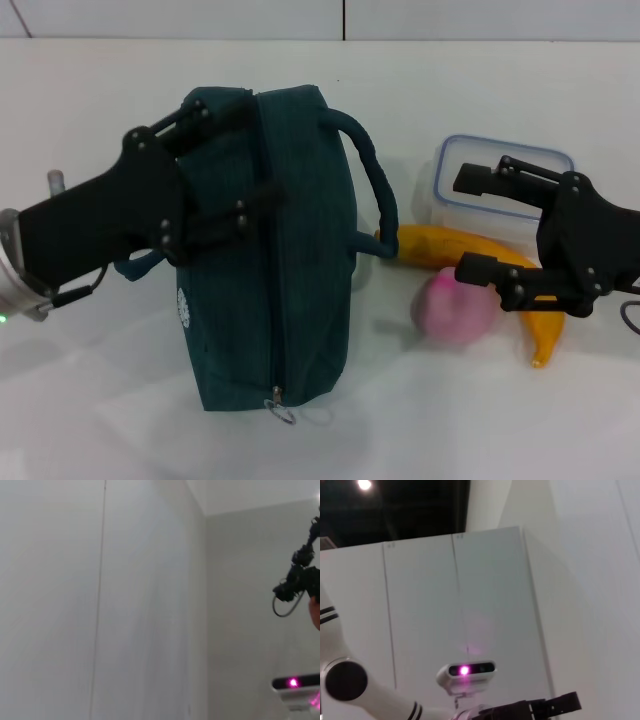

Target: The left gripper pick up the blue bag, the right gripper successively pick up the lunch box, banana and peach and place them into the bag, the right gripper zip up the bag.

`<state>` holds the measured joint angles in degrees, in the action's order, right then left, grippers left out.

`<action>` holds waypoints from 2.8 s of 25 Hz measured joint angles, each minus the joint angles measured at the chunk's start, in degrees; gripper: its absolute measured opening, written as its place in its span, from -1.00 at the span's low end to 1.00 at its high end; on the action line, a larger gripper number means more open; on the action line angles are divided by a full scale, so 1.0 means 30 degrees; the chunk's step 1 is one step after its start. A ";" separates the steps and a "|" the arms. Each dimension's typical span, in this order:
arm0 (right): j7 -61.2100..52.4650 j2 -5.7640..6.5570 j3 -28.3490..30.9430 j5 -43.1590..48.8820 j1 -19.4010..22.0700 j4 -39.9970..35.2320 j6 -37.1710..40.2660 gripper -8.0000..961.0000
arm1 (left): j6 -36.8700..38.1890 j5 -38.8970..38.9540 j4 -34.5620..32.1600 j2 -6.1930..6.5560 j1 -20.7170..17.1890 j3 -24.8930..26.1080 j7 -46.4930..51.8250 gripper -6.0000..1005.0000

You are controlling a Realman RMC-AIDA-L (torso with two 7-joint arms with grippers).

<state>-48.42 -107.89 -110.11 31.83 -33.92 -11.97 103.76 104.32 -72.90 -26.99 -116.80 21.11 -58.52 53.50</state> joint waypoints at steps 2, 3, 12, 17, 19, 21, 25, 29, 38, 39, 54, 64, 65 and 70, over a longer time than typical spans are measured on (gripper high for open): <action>0.0009 0.0044 0.0008 0.0119 -0.0055 -0.0001 0.0000 0.75 | 0.0002 -0.0344 -0.0004 -0.0003 0.0044 -0.0003 -0.0009 0.63; 0.0018 0.0080 0.0013 0.0323 -0.0112 -0.0001 0.0001 0.75 | 0.0004 -0.0600 -0.0005 -0.0004 0.0072 -0.0005 -0.0010 0.63; 0.0229 0.0370 0.0001 0.1194 -0.0368 -0.0001 0.1455 0.75 | 0.0554 -0.1218 0.0074 -0.0362 -0.0099 -0.0005 -0.0767 0.63; 0.0479 0.0490 0.0061 0.1461 -0.0219 0.0023 0.1893 0.75 | 0.1274 -0.1678 0.0060 -0.0397 -0.0229 -0.0049 -0.1187 0.63; 0.0483 0.0501 0.0063 0.1463 -0.0205 0.0102 0.1893 0.75 | 0.1300 -0.1667 0.0110 -0.0402 -0.0278 -0.0004 -0.1185 0.63; 0.0487 0.0528 0.0063 0.1463 -0.0173 0.0161 0.1900 0.75 | 0.1497 -0.1513 -0.0178 -0.0405 -0.0397 0.0155 -0.0806 0.63; 0.0479 0.0659 0.0059 0.1439 -0.0095 0.0188 0.1899 0.75 | 0.1663 -0.1062 -0.2590 -0.0217 -0.1082 0.1306 0.3274 0.63; 0.0412 0.0683 0.0052 0.1357 -0.0091 0.0075 0.1868 0.75 | 0.0434 -0.1905 -0.4073 0.0064 -0.1277 0.3687 0.7708 0.63; 0.0334 0.0637 0.0455 0.1435 -0.0291 0.0017 0.1909 0.75 | -0.2217 -0.5262 -0.4358 0.0149 -0.1123 0.4923 1.1559 0.63; 0.0329 0.0609 0.0492 0.1458 -0.0326 0.0015 0.1904 0.75 | -0.2396 -0.5448 -0.4346 0.0113 -0.1092 0.4925 1.1745 0.63; 0.0320 0.0329 0.0522 0.1429 -0.0157 0.0129 0.1759 0.75 | -0.3638 -0.7143 -0.4227 -0.0380 0.0398 0.4768 1.4892 0.63; 0.0398 0.0179 0.1185 0.1362 0.0735 0.0239 0.0695 0.75 | -0.5139 -0.7365 -0.3266 -0.0474 0.0937 0.4873 1.2880 0.62; 0.0416 0.0154 0.1453 0.1378 0.0902 0.0244 0.0512 0.75 | -0.5141 -0.7358 -0.3261 -0.0474 0.0945 0.4875 1.2652 0.55; 0.0352 0.0017 0.2456 0.1386 0.1581 0.0303 -0.0431 0.75 | -0.5154 -0.7342 -0.3198 -0.0472 0.0955 0.4903 1.1533 0.19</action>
<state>-47.36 -107.84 -102.74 35.99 -29.18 -11.06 102.47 88.86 -94.93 -36.59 -118.21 23.98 -43.81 88.10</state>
